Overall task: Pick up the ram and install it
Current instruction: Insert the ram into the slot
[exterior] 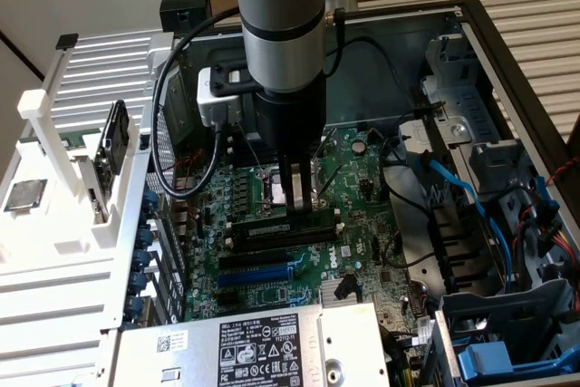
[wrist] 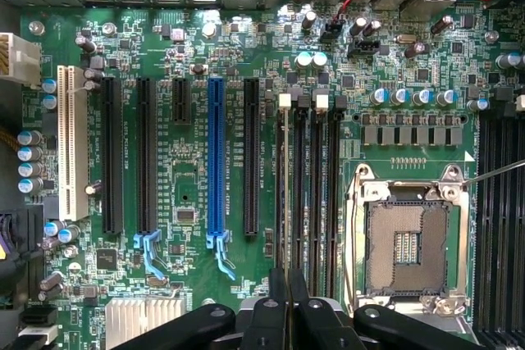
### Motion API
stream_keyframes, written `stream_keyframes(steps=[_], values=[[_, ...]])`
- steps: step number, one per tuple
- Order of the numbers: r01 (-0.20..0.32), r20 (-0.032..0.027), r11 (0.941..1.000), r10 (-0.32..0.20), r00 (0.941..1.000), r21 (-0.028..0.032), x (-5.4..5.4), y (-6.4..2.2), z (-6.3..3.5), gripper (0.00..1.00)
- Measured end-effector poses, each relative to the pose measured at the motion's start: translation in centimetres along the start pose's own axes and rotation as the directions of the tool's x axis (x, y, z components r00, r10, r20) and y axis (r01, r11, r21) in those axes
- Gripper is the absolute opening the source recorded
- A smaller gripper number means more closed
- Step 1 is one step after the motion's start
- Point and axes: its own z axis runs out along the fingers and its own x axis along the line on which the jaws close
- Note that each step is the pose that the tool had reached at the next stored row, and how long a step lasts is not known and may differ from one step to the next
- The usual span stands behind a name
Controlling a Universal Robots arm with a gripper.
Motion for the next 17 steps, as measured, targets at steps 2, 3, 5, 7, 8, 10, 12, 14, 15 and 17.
stream_keyframes(steps=[2,3,5,7,8,10,12,14,15,17], values=[[-0.002,-0.0002,1.0000,0.002,1.0000,0.0000,0.00,0.00,0.00,0.12],[-0.005,-0.0003,1.0000,0.005,1.0000,0.0000,0.01,-0.01,0.00,0.12],[-0.008,-0.0003,1.0000,0.008,1.0000,0.0002,0.00,-0.01,0.02,0.12],[-0.010,-0.0004,0.9999,0.010,0.9999,0.0002,0.00,-0.01,0.03,0.12],[-0.010,-0.0004,0.9999,0.010,0.9999,0.0002,0.00,-0.01,0.04,0.12],[-0.010,-0.0003,0.9999,0.010,0.9999,0.0003,0.00,-0.01,0.07,0.12],[-0.010,-0.0002,0.9999,0.010,0.9999,0.0003,0.00,-0.01,0.11,0.12],[-0.010,-0.0004,0.9999,0.010,0.9999,0.0002,0.01,-0.01,0.13,0.12],[-0.010,-0.0005,0.9999,0.010,0.9999,0.0001,0.01,0.00,0.14,0.12],[-0.010,-0.0001,0.9999,0.010,0.9999,0.0003,0.01,0.00,0.21,0.12]])
